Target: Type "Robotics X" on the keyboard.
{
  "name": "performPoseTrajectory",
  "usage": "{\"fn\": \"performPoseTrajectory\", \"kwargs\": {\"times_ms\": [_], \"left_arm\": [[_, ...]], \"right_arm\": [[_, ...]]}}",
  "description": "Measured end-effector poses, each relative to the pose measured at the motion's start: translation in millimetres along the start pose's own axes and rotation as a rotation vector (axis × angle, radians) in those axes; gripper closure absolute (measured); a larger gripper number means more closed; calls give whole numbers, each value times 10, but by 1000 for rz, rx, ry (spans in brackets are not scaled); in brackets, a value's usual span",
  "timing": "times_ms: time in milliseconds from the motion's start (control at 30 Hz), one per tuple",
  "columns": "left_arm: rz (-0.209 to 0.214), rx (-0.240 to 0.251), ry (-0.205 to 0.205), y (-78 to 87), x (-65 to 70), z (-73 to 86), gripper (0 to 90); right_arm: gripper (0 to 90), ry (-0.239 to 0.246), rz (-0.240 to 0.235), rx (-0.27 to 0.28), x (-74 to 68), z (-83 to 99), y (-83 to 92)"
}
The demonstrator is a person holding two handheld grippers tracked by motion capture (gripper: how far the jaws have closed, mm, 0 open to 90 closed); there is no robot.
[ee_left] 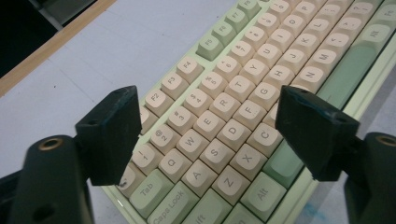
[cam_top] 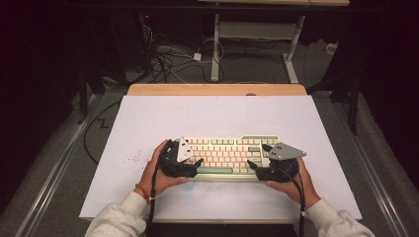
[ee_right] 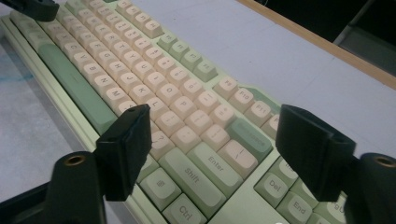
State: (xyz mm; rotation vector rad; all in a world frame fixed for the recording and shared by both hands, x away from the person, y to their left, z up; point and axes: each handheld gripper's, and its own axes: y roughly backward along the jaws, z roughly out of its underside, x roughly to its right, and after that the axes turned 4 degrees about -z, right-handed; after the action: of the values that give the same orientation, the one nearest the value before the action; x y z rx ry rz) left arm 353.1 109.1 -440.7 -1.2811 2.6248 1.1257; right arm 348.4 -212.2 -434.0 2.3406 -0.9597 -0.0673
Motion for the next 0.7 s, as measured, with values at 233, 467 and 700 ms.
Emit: {"fn": "performPoseTrajectory", "kwargs": {"times_ms": [233,467,700], "left_arm": [[-6,-3,-34,-4,54,-13,158],[-39,-1,-76,-35,125,-55,159],[-67,10,-79,45,83,-40,159]], "right_arm": [[197,0,27,9,-10,-9,-4],[197,34,52,0,-48,-24,-16],[205,48,77,13,-72,-40,22]]}}
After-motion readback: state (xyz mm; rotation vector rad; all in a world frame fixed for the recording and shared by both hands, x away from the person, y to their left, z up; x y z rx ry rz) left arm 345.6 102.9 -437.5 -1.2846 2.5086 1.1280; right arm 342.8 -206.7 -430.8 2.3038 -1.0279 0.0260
